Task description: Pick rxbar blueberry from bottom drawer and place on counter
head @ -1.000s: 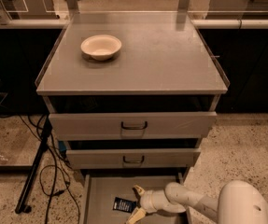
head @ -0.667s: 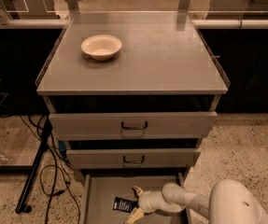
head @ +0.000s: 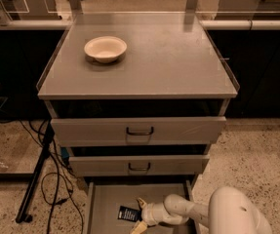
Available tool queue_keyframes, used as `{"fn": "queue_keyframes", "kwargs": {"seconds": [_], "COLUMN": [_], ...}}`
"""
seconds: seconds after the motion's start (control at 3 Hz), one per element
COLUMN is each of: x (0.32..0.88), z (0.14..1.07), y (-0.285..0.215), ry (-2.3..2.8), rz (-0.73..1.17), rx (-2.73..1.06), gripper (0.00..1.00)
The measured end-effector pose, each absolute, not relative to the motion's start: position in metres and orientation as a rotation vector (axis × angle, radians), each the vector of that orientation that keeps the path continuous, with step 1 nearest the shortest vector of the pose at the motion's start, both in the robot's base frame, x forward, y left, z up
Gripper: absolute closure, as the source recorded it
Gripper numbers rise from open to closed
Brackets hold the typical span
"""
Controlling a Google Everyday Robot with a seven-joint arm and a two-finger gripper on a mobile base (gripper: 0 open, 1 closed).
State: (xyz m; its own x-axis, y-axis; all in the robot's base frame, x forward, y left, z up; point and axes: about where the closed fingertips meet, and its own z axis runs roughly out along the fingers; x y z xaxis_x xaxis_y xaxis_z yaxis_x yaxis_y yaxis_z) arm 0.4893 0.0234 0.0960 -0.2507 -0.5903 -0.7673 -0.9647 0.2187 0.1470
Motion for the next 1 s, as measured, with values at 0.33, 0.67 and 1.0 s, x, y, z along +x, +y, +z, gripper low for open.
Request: {"fn": "queue_keyframes", "kwargs": {"seconds": [0.33, 0.67, 1.0], "x": [0.4845, 0.4845, 0.4844], "z": [0.0915, 0.0915, 0.0915], "y": [0.0278, 0.0279, 0.0279], "ry": [1.94, 1.94, 1.94], "rz": [0.852, 0.852, 0.853], "rx": [-1.426, -1.426, -1.426], "gripper": [0.0, 0.18, 0.41]}}
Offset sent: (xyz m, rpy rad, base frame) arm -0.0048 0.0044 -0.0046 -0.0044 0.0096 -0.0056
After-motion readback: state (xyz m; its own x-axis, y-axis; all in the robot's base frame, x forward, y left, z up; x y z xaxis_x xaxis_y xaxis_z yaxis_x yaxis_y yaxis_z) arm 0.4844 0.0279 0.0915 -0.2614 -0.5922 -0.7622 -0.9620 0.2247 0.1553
